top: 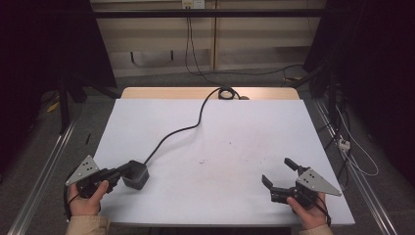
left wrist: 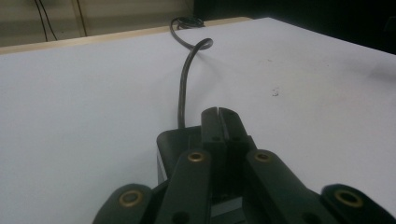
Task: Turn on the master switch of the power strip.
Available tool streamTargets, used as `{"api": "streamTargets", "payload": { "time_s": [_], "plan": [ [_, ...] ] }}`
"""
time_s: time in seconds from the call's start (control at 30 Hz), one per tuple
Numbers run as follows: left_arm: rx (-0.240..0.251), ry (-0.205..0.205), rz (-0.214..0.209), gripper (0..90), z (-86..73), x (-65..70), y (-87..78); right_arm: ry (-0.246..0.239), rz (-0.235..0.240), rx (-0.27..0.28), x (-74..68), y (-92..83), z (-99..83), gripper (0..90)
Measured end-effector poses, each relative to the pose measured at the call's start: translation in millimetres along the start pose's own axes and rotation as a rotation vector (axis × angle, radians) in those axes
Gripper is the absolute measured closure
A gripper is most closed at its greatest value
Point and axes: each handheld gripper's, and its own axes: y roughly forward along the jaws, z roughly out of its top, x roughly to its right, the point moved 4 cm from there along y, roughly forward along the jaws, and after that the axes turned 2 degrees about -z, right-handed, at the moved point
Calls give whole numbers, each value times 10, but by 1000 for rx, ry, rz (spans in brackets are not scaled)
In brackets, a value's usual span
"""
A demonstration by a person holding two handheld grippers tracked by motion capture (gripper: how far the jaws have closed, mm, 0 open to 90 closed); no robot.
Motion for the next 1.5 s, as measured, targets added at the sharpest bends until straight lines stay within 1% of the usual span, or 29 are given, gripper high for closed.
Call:
{"api": "streamTargets", "payload": {
  "time_s": [0.57, 0.77, 0.87, 1.17, 1.3, 1.5],
  "plan": [
    [-15, -2, -19, 900, -15, 15, -10, -3, 0, 2, 3, 0, 2, 33],
    [-17, -12, -17, 900, -31, 11, -13, -4, 1, 2, 2, 3, 4, 33],
    [-20, -8, -21, 900, -37, 11, -17, -1, -1, 2, 1, 3, 4, 33],
    [-21, -15, -24, 900, -47, 4, -20, -5, 0, 3, 0, 2, 7, 33],
    [-29, -12, -20, 900, -52, 4, -12, -1, -2, 4, 3, 1, 8, 33],
    [-36, -14, -27, 900, -62, 3, -3, -4, -2, 1, 2, 3, 3, 33]
  ]
}}
